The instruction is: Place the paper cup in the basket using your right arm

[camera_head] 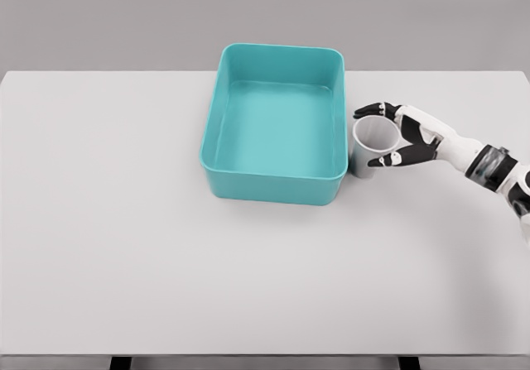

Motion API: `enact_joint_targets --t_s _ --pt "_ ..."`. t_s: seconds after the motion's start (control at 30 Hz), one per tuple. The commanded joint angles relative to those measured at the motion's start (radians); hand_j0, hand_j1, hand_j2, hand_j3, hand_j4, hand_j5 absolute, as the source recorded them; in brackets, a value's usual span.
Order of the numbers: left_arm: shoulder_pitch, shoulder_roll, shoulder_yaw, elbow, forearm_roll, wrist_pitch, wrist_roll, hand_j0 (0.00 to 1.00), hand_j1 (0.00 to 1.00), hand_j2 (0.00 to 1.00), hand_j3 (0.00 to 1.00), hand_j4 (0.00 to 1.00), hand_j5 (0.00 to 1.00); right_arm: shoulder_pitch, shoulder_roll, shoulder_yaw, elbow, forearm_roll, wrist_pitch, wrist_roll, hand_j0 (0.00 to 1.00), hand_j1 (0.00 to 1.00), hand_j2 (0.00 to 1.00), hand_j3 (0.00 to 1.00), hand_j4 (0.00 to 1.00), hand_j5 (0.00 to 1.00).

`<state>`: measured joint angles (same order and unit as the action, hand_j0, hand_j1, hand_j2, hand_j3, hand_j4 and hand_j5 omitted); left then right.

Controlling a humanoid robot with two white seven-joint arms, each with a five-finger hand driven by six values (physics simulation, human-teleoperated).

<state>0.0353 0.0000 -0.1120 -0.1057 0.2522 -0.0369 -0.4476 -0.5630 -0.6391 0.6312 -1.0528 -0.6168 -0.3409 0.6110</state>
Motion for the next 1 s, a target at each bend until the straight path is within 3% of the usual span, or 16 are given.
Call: enact_joint_targets --t_s 0.0,0.23,0.53,0.73,0.97 --pt "0.000 0.000 0.000 0.000 0.001 0.000 0.000 1.00 1.00 1.00 1.00 1.00 1.00 0.000 -0.004 -0.007 -0.003 -0.006 -0.003 0.000 0.67 0.67 0.67 0.67 0.67 0.67" --pt "0.000 0.000 0.000 0.000 0.001 0.000 0.000 1.00 1.00 1.00 1.00 1.00 1.00 -0.003 -0.014 -0.048 -0.016 -0.005 -0.079 0.000 0.67 0.67 0.67 0.67 0.67 0.67" --pt "0.000 0.000 0.000 0.000 0.001 0.000 0.000 1.00 1.00 1.00 1.00 1.00 1.00 -0.003 -0.019 -0.142 -0.156 0.078 -0.121 0.000 0.67 0.67 0.67 0.67 0.67 0.67" --pt "0.000 0.000 0.000 0.000 0.001 0.000 0.000 1.00 1.00 1.00 1.00 1.00 1.00 -0.002 -0.007 -0.214 -0.246 0.190 -0.115 0.000 0.66 0.66 0.66 0.66 0.66 0.66" --pt "0.000 0.000 0.000 0.000 0.001 0.000 0.000 1.00 1.00 1.00 1.00 1.00 1.00 -0.014 -0.002 -0.223 -0.325 0.258 -0.105 0.000 0.62 0.62 0.62 0.62 0.62 0.62"
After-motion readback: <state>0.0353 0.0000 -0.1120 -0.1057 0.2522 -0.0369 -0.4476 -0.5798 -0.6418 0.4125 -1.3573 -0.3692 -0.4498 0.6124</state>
